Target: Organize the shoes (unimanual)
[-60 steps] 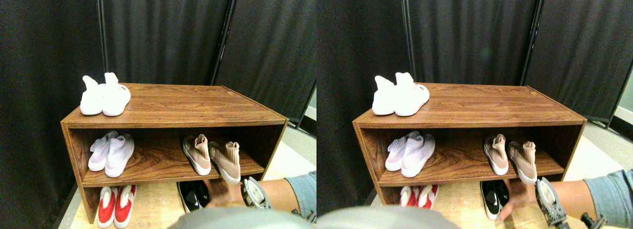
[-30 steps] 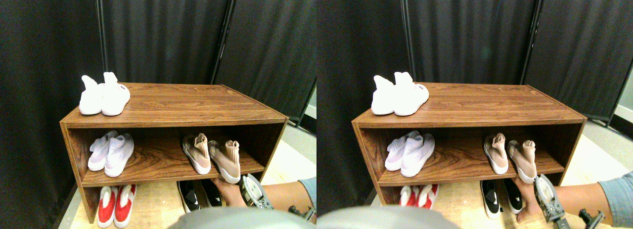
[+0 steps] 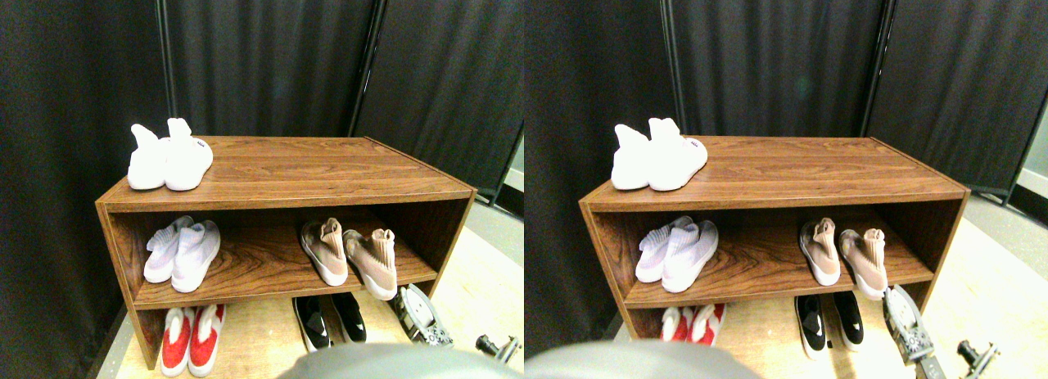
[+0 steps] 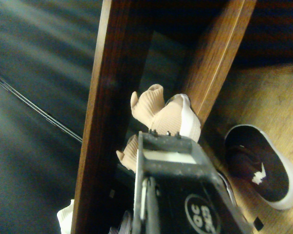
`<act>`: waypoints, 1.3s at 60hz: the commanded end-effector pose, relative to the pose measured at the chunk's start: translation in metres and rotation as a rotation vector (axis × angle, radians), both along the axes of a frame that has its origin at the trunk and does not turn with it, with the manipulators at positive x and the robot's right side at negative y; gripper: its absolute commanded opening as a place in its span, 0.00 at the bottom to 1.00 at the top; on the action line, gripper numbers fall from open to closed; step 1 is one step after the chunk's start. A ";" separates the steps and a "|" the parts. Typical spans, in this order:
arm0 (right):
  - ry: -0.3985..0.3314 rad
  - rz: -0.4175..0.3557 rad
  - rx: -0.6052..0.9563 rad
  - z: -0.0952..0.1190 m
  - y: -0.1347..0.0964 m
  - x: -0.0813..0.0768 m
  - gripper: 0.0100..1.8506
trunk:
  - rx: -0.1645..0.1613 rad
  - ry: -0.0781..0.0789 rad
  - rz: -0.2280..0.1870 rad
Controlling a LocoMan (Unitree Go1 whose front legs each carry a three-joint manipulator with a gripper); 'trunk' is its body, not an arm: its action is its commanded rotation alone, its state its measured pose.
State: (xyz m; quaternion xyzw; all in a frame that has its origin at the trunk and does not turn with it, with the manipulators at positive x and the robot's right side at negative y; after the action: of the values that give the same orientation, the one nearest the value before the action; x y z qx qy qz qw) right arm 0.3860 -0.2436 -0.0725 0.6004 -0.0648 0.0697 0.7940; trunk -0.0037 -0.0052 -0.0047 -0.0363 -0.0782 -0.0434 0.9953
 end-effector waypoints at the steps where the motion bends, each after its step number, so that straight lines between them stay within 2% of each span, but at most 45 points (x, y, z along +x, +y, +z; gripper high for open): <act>1: -0.004 0.019 -0.002 0.012 0.001 -0.005 0.27 | -0.020 0.016 -0.001; 2: -0.004 0.019 -0.002 0.012 0.001 -0.005 0.27 | -0.021 0.014 -0.001; 3: -0.003 0.020 -0.007 0.013 0.001 -0.006 0.32 | -0.021 0.014 -0.001; 5: -0.003 0.020 -0.031 0.013 0.002 -0.007 0.53 | -0.021 0.014 -0.001; 7: -0.006 0.026 -0.037 0.014 0.002 -0.007 0.63 | -0.023 0.013 0.000; 8: -0.006 0.026 -0.037 0.014 0.002 -0.007 0.63 | -0.023 0.013 0.000; 9: -0.005 0.025 -0.035 0.013 0.003 -0.008 0.68 | -0.022 0.013 0.001; 12: -0.012 0.005 -0.061 0.013 0.004 -0.005 0.74 | -0.022 0.013 0.001; 21: -0.001 -0.012 -0.039 0.012 0.004 -0.001 0.79 | -0.026 0.014 0.001; 30: 0.026 -0.025 0.005 0.011 0.004 0.006 0.79 | -0.031 0.013 0.001; 46: 0.096 -0.033 0.024 0.007 0.003 0.029 0.72 | -0.038 0.019 0.006; 53: 0.123 -0.070 0.009 0.005 0.006 0.038 0.72 | -0.043 0.023 0.012; 60: 0.158 -0.066 0.015 -0.003 0.007 0.053 0.67 | -0.048 0.029 0.018; 78: 0.217 -0.097 0.037 -0.017 0.013 0.076 0.67 | -0.051 0.037 0.026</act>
State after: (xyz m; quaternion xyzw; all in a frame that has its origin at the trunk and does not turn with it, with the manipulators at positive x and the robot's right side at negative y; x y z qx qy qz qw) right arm 0.4563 -0.2316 -0.0884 0.6041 -0.0094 -0.0352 0.7961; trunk -0.0048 -0.0060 -0.0045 -0.0479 -0.0743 -0.0333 0.9955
